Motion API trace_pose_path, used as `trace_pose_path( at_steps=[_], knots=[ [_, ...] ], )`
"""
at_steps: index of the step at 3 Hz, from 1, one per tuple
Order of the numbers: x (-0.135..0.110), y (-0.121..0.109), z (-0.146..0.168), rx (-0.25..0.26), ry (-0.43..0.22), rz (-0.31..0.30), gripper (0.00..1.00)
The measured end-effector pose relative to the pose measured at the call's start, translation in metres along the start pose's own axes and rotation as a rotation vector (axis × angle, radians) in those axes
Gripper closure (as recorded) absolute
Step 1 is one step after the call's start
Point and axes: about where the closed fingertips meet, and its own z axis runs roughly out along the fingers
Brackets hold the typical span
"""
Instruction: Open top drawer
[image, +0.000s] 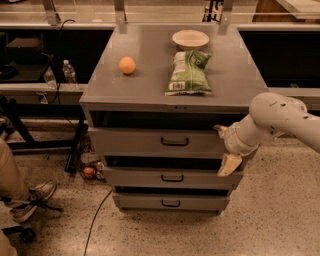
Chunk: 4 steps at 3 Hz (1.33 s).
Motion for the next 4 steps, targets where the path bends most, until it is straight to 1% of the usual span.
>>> trace_pose_path(
  at_steps=[1,3,4],
  knots=[
    [0.005,0.016,-0.010,-0.015,-0.001,0.014,0.57],
    [0.001,0.013,-0.021,-0.015,-0.001,0.014,1.00],
    [0.000,0.013,-0.024,-0.015,-0.001,0.014,1.00]
  ],
)
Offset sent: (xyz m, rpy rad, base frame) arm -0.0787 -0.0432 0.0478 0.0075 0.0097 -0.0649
